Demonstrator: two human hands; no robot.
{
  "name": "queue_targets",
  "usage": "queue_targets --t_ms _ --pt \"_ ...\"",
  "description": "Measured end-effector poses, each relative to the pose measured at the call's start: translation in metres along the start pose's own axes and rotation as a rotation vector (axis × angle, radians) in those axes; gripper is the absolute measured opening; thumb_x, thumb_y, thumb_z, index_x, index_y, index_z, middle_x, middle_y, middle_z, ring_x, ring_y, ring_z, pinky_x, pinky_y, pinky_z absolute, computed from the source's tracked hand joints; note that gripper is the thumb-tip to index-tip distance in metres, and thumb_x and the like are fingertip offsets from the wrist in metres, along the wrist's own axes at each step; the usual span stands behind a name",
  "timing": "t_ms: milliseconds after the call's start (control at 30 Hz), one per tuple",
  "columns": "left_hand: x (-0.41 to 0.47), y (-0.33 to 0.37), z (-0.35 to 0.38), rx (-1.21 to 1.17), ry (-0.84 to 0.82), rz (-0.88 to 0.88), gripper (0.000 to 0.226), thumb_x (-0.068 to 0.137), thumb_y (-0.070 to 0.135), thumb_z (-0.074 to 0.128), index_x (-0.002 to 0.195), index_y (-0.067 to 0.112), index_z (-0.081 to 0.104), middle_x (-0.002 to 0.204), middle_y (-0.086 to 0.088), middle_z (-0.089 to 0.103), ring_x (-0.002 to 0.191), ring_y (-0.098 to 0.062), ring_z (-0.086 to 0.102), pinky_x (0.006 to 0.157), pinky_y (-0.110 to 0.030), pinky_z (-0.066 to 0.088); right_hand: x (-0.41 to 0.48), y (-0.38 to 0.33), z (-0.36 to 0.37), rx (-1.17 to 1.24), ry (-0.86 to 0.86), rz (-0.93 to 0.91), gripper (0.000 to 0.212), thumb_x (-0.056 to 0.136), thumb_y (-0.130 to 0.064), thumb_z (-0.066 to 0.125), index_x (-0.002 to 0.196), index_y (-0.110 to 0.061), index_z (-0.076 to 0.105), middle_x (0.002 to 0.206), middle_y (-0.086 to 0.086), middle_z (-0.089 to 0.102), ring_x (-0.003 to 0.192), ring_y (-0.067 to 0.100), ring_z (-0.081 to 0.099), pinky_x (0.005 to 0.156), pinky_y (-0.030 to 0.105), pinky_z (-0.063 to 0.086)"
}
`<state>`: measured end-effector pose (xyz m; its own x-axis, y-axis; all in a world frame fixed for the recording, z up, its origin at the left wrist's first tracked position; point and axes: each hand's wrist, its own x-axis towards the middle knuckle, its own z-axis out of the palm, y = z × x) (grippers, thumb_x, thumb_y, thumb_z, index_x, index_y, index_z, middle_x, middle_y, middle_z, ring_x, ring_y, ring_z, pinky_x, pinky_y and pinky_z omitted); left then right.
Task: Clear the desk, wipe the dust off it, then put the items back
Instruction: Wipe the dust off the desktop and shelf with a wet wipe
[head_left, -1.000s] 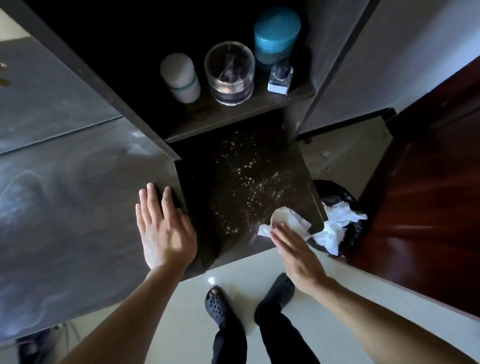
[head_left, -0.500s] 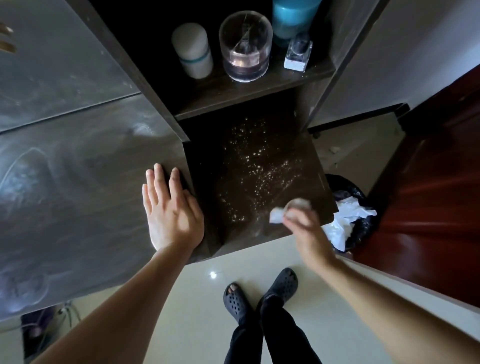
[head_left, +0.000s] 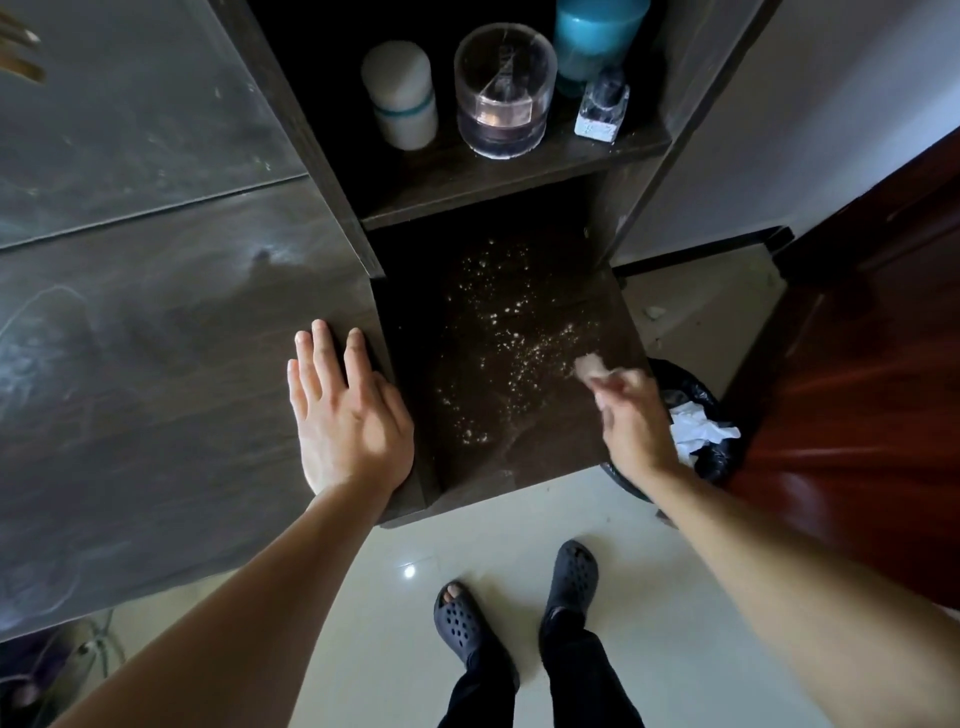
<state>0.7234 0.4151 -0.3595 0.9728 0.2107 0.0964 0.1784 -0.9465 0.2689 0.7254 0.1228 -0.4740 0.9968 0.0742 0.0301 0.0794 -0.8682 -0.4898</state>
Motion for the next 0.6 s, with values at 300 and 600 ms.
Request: queue_targets --t_ms 300,600 --pt "0.002 0.001 -0.001 -0.006 0.005 -0.008 0.050 0.089 0.019 0.034 0.136 0.001 0.041 0.149 -0.026 0.027 0.141 -0.040 0.019 0.117 -0.050 0.016 -0.028 -0.016 0.018 -0.085 -0.219 -0.212 0.047 0.101 -0.026 0.034 0.141 -0.004 0.037 0.152 0.015 0.027 0.144 0.028 0.016 0.118 0.040 0.013" --pt "0.003 0.004 -0.001 0.013 0.038 -0.038 0.051 0.087 0.017 0.037 0.135 0.003 0.043 0.149 -0.025 0.030 0.140 -0.040 0.022 0.117 -0.047 0.017 0.109 0.004 0.010 -0.269 -0.321 -0.131 0.076 0.091 -0.057 0.007 0.150 -0.008 0.012 0.158 0.011 0.001 0.146 0.020 -0.007 0.119 0.038 0.001"
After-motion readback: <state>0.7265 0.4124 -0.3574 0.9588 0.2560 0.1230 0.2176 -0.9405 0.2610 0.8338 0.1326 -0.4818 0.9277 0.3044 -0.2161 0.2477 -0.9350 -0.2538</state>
